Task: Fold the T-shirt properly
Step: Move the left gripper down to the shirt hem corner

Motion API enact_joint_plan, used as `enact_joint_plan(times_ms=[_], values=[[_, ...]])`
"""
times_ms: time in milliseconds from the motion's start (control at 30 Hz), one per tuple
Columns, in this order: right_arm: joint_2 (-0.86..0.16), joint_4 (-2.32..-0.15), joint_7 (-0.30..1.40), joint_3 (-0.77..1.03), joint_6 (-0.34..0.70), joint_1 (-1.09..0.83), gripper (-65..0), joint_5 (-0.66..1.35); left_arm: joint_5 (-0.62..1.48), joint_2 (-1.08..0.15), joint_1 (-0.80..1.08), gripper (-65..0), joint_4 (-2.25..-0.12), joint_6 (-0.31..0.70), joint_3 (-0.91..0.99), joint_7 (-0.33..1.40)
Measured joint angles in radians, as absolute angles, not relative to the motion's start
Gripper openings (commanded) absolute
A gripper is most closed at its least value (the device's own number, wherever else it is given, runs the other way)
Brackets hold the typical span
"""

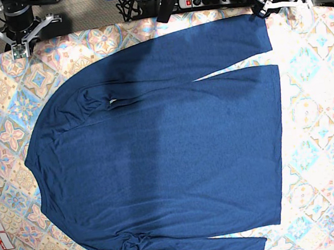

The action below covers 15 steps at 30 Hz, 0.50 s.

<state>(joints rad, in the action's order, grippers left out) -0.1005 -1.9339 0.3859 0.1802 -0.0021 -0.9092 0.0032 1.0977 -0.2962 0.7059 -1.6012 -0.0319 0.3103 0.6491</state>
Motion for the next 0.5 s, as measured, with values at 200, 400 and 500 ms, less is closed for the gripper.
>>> enact_joint_plan(times_ms=[200,400,500], values=[[-0.1,-1.934,0.386,0.18,-0.002,-0.909,-65.0,0.003,1.089,-0.268,0.698,-43.7,-1.612,-0.05,0.317,0.67],[-0.1,-1.934,0.386,0.179,0.002,-0.908,-65.0,0.003,1.078,-0.245,0.682,-43.7,-1.609,-0.066,0.307,0.688],[-0.101,-1.934,0.387,0.179,-0.005,-0.911,-65.0,0.003,1.078,-0.238,0.68,-43.7,-1.609,-0.049,0.307,0.719]])
